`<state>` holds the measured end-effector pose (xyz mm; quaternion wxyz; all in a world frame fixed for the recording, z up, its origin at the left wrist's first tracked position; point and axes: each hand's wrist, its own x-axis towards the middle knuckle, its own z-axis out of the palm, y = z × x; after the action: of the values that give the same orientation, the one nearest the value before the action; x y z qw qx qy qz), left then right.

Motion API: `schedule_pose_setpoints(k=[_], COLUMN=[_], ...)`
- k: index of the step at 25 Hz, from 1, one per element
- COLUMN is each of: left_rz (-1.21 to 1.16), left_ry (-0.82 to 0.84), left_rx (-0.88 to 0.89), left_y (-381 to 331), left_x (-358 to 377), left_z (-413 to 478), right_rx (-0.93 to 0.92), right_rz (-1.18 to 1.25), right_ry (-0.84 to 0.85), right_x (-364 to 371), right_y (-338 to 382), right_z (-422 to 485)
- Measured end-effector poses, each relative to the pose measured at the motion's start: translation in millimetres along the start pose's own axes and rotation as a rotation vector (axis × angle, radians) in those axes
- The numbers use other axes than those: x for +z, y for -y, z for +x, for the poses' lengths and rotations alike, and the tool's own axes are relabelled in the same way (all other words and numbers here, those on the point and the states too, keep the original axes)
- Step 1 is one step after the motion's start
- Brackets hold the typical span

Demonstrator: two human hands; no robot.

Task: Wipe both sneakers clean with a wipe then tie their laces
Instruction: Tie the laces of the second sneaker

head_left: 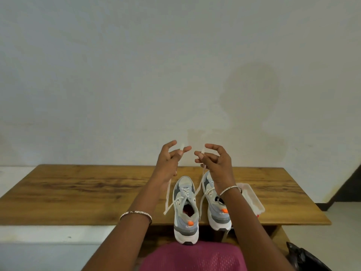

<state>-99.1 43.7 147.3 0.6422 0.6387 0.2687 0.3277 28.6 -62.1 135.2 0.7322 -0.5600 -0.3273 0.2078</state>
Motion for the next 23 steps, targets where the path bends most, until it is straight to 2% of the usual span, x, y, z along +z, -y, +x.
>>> schedule_pose_setpoints(k=[8, 16, 23], left_rz=[-0.315, -0.285, -0.565], left_ry=[-0.05, -0.174, -0.144], left_rx=[-0.121, -0.104, -0.19], left_y=[19.2, 30.5, 38.1], left_x=[14.8, 26.5, 37.4], left_z=[-6.1, -6.8, -5.0], right_rx=[0.055, 0.11, 0.123], right_rz=[0.064, 0.106, 0.042], right_ry=[-0.037, -0.041, -0.033], right_x=[4.1, 7.0, 10.2], right_y=[-12.4, -15.4, -16.2], right_z=[-2.8, -10.9, -10.0])
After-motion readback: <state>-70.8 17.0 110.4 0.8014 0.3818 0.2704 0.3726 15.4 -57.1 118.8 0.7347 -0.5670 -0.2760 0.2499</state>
